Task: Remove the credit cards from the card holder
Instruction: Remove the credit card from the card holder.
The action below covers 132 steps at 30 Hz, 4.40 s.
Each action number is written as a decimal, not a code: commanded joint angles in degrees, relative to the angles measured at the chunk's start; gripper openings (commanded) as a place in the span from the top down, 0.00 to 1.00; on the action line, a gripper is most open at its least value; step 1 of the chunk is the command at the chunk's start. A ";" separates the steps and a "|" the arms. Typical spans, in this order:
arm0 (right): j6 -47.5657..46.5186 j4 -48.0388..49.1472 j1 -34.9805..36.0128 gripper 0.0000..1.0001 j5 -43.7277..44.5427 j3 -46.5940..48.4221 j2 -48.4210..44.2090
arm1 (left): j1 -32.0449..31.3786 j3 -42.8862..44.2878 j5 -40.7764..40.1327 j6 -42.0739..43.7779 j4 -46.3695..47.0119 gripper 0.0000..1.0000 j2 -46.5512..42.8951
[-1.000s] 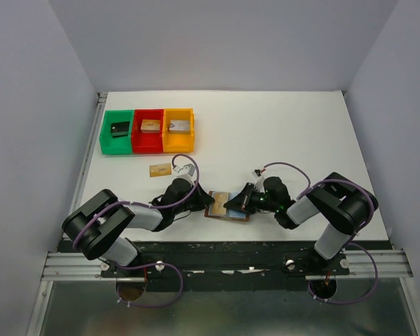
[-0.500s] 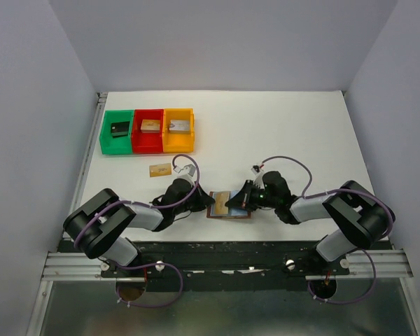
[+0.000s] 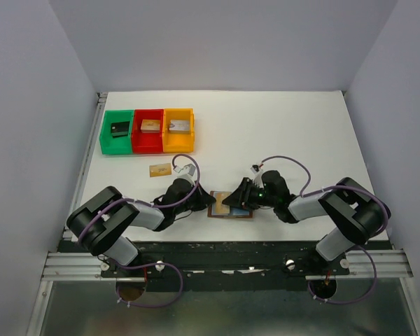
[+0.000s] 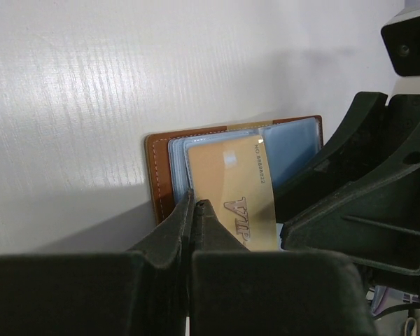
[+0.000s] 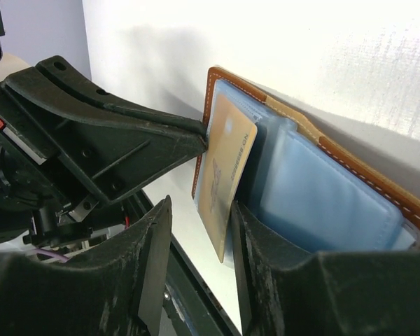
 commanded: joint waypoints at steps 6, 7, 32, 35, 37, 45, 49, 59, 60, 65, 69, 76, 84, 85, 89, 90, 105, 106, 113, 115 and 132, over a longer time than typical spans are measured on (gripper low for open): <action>3.20 7.76 -0.07 0.52 -2.14 0.76 4.31 | -0.46 -1.43 2.54 -0.61 -1.78 1.00 3.26; 3.28 7.76 -0.07 0.52 -2.41 0.94 4.49 | -0.46 -1.35 2.72 -0.52 -1.77 1.00 3.26; 2.93 4.34 -0.16 0.61 -1.00 0.67 3.09 | 0.25 -2.13 0.26 0.45 -6.87 1.00 -1.49; 1.88 2.23 -0.25 0.62 -0.39 0.59 1.33 | 0.33 -2.14 0.26 0.44 -7.13 1.00 -1.49; 1.35 1.09 -0.25 0.64 -0.21 0.67 0.36 | 0.33 -2.22 0.26 0.44 -7.13 1.00 -1.40; -0.49 -3.83 -0.34 0.66 0.84 1.02 -3.15 | 0.33 -2.22 0.43 0.09 -6.87 1.00 -0.52; -1.55 -6.47 -0.25 0.66 1.46 1.20 -5.00 | 0.25 -2.22 0.17 -0.08 -6.96 1.00 -0.17; -2.61 -9.11 -0.43 0.66 1.81 1.55 -6.93 | 0.42 -2.31 -0.09 -0.34 -6.78 1.00 0.10; -2.87 -9.29 -0.34 0.66 1.90 1.55 -6.94 | 0.42 -2.40 -0.09 -0.35 -6.78 1.00 0.10; -3.57 -11.13 -0.51 0.67 2.69 1.55 -8.16 | 0.51 -2.75 -0.27 -0.61 -6.43 1.00 0.01; -4.10 -12.01 -0.78 0.68 3.21 1.29 -9.13 | 0.60 -3.10 -0.44 -0.79 -6.26 1.00 0.01; -4.28 -12.28 -0.95 0.70 3.13 1.11 -10.10 | 0.60 -3.19 -0.36 -1.22 -5.64 1.00 0.45; -3.75 -10.43 -1.04 0.71 2.16 1.03 -10.37 | 0.60 -3.37 0.17 -1.14 -4.85 1.00 0.97; -3.75 -10.34 -0.95 0.70 1.90 1.37 -10.10 | 0.60 -3.37 0.43 -1.05 -4.41 1.00 1.15; -3.22 -8.59 -0.95 0.69 -0.29 2.17 -8.00 | 0.51 -3.28 1.66 -1.14 -2.39 1.00 2.03; -2.79 -7.98 -0.95 0.68 -0.56 2.17 -7.47 | 0.42 -3.19 2.01 -1.22 -2.04 1.00 2.20; -1.37 -8.40 -0.95 0.75 -0.13 2.70 -8.16 | 0.07 -3.01 2.10 -1.22 -1.77 1.00 2.56; -1.64 -8.93 -0.95 0.76 0.05 2.70 -8.69 | 0.07 -3.01 2.10 -1.22 -1.77 1.00 2.64; -2.60 -11.57 -1.04 0.82 0.84 2.70 -10.98 | 0.07 -3.10 1.93 -1.49 -1.77 1.00 3.09; -2.61 -11.66 -1.04 0.83 0.76 2.70 -11.15 | 0.07 -3.01 1.93 -1.40 -2.03 1.00 3.08; -3.75 -14.30 -1.57 0.96 1.37 2.43 -13.26 | 0.16 -2.93 1.23 -0.78 -3.62 1.00 2.38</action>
